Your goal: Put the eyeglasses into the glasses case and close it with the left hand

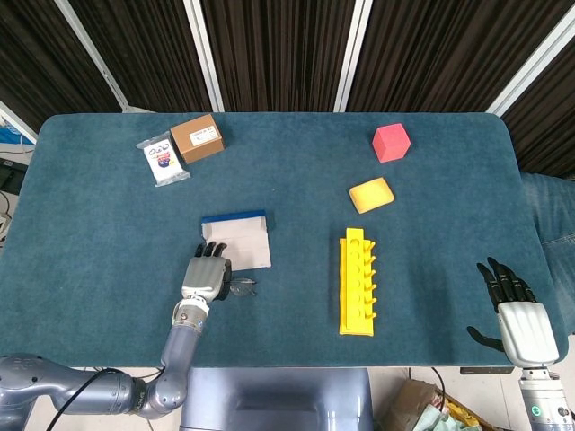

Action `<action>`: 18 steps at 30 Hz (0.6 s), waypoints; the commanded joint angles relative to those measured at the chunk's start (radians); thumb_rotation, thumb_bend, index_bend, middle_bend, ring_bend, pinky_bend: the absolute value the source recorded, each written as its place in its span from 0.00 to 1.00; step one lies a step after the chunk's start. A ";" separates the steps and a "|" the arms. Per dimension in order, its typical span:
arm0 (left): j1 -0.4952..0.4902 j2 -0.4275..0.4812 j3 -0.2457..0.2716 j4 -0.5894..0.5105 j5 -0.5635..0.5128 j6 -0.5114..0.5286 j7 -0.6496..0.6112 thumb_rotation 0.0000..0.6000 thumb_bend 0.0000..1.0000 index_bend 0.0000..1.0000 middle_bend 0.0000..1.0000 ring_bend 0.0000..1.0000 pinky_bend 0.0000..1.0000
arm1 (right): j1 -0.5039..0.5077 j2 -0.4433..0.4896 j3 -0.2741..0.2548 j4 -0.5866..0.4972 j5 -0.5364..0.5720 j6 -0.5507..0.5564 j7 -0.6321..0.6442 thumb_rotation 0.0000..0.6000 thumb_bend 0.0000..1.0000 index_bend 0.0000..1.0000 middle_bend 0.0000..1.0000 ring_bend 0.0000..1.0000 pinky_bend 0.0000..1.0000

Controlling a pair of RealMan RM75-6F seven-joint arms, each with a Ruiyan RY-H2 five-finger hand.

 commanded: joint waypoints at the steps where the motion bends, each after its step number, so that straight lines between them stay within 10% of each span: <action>1: -0.001 -0.003 0.001 0.004 0.002 0.002 0.006 1.00 0.39 0.57 0.11 0.00 0.00 | 0.000 0.000 0.000 -0.001 0.001 -0.001 -0.001 1.00 0.13 0.00 0.00 0.08 0.19; 18: 0.003 0.015 -0.022 -0.032 0.003 0.022 0.030 1.00 0.47 0.54 0.11 0.00 0.00 | 0.000 0.004 -0.001 -0.009 0.007 -0.007 -0.003 1.00 0.14 0.00 0.00 0.08 0.19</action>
